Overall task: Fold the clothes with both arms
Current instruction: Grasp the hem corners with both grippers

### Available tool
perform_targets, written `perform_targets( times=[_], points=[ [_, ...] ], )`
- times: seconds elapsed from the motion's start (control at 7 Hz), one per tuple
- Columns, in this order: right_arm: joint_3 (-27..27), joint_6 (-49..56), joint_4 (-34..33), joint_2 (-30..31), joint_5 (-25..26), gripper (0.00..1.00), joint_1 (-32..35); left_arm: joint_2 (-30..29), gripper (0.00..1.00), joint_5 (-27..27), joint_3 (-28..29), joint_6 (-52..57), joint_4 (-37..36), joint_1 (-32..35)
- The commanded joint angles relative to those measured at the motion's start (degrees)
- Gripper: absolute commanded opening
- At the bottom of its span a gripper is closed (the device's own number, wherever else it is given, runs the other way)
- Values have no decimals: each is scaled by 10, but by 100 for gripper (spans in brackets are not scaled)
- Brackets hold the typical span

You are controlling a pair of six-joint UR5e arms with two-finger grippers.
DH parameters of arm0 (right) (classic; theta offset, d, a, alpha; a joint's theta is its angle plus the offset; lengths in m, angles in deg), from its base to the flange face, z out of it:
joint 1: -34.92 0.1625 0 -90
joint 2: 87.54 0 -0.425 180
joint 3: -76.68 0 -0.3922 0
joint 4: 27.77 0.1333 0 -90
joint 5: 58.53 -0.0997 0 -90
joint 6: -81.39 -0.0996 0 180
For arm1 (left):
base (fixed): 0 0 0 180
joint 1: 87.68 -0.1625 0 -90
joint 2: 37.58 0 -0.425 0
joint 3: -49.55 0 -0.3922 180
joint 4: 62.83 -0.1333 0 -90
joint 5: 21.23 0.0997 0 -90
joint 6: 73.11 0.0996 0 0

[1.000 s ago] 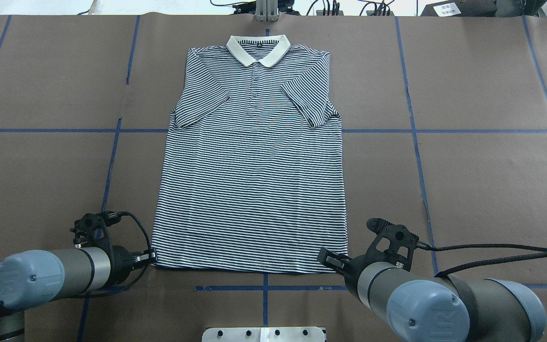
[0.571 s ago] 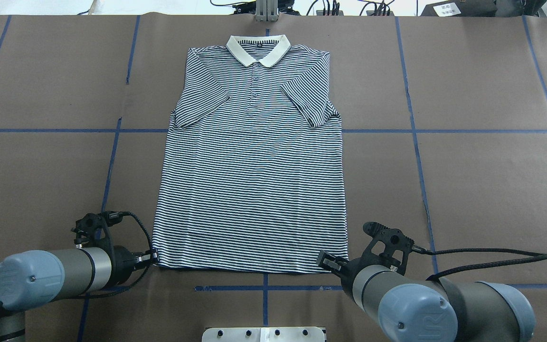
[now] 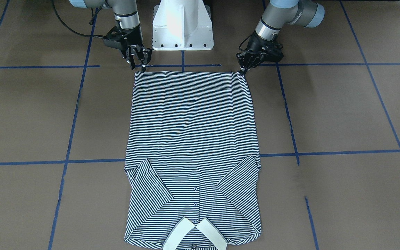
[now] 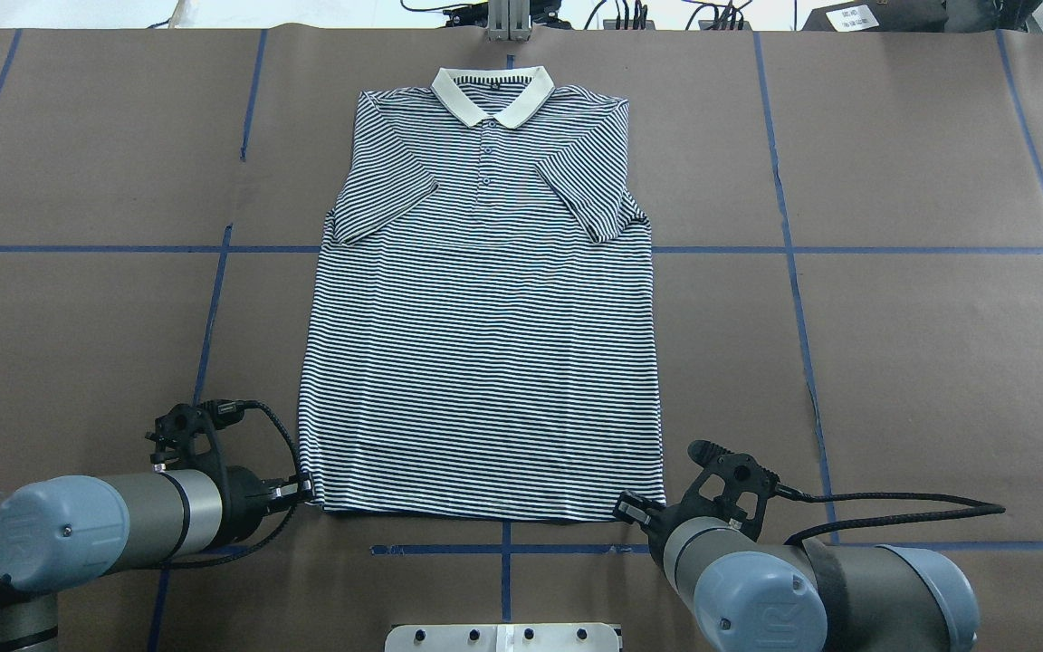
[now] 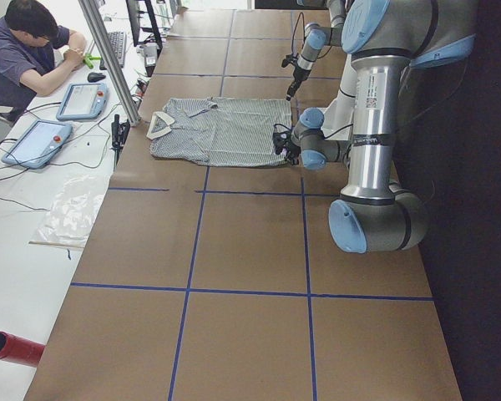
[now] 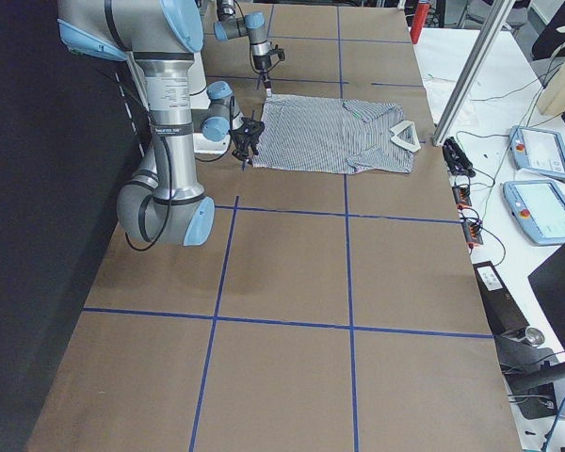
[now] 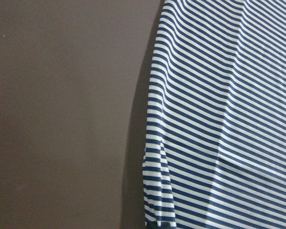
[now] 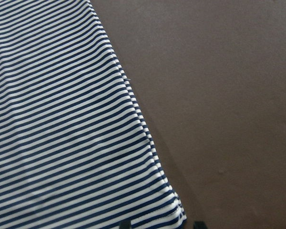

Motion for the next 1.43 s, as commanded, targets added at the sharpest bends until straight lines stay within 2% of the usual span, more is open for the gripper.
perform_targets(
  times=[0.0,1.0,1.14,1.29],
  points=[
    [-11,-1,0,2,1,54,-3,0,0,0,0,-1,1,0],
    [-20,-1,1,-4,11,44,-3,-2,0,-2,-2,-2,2,-1],
    [-20,-2,1,-5,11,25,-3,-2,0,-2,-2,-1,2,-1],
    [-19,-8,1,-5,11,0,-3,-2,0,-1,-2,-1,2,-1]
  ],
)
